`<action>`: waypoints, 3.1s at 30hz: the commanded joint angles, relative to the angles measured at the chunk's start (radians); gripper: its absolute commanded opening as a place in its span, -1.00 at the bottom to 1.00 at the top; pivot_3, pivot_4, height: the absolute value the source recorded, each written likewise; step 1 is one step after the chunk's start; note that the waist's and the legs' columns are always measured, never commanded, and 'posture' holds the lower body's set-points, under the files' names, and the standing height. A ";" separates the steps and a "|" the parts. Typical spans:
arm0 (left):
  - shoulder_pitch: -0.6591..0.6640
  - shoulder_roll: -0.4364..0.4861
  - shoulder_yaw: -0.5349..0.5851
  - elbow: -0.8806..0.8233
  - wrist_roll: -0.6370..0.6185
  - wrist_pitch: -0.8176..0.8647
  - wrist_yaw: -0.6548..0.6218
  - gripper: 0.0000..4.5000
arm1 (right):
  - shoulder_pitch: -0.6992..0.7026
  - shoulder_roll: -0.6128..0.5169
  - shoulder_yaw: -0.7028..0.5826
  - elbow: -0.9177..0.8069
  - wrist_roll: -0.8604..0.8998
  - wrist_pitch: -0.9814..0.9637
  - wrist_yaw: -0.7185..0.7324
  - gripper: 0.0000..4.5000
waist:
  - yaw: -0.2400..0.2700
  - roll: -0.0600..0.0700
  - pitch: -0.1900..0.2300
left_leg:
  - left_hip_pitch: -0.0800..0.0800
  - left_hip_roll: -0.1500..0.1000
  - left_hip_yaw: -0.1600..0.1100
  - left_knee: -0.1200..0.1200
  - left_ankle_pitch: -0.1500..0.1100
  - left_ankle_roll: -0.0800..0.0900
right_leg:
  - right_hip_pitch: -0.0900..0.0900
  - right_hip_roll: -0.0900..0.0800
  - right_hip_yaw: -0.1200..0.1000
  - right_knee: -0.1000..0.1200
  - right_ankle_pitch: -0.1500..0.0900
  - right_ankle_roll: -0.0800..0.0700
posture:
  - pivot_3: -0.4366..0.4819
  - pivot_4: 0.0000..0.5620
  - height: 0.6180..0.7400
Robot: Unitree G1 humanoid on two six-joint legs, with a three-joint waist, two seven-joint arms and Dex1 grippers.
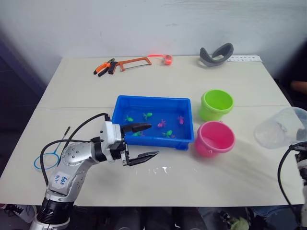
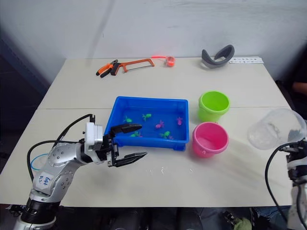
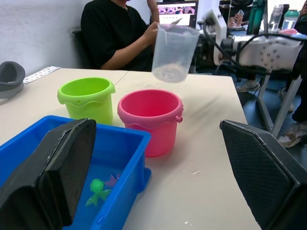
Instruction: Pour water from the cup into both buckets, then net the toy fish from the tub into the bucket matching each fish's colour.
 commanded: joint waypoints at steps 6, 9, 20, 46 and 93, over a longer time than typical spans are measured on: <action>-0.106 -0.034 -0.035 0.057 -0.024 0.011 -0.046 1.00 | 0.073 -0.253 0.014 -0.208 -0.296 0.003 0.043 -0.96 | 0.018 0.000 0.000 | 0.000 0.000 0.000 0.000 0.000 0.000 | 0.000 0.000 0.000 -0.001 0.000 0.001 | -0.05 -0.47 1.00; -0.141 -0.053 -0.043 0.072 -0.036 0.043 -0.043 1.00 | 0.089 -0.307 0.042 -0.246 -0.417 -0.021 0.051 -0.96 | 0.021 -0.001 0.001 | -0.001 0.000 0.000 0.000 0.000 0.000 | 0.000 0.001 -0.001 -0.001 0.000 0.001 | -0.05 -0.47 1.00; -0.227 -0.114 -0.061 0.114 -0.040 0.122 -0.039 1.00 | 0.052 -0.319 0.133 -0.313 -0.661 -0.065 0.037 -0.96 | 0.023 -0.003 0.002 | -0.001 0.000 0.000 0.001 0.002 -0.001 | 0.000 0.008 0.000 -0.001 0.001 0.002 | -0.05 -0.47 1.00; -0.218 -0.158 -0.087 0.131 -0.009 0.088 -0.035 1.00 | -0.107 -0.390 0.297 -0.153 -1.074 -0.347 -0.099 -0.96 | 0.021 -0.004 0.002 | -0.002 0.001 -0.001 0.001 0.003 -0.004 | 0.000 0.012 0.002 -0.001 0.001 0.002 | -0.05 -0.47 1.00; -0.357 -0.130 -0.014 0.176 0.024 0.158 0.087 1.00 | -0.731 -0.305 0.448 0.366 -0.591 0.207 -0.055 -0.96 | 0.021 -0.005 0.003 | -0.003 0.001 -0.002 0.002 0.004 -0.003 | 0.000 0.011 0.000 0.002 0.001 0.001 | -0.05 -0.47 1.00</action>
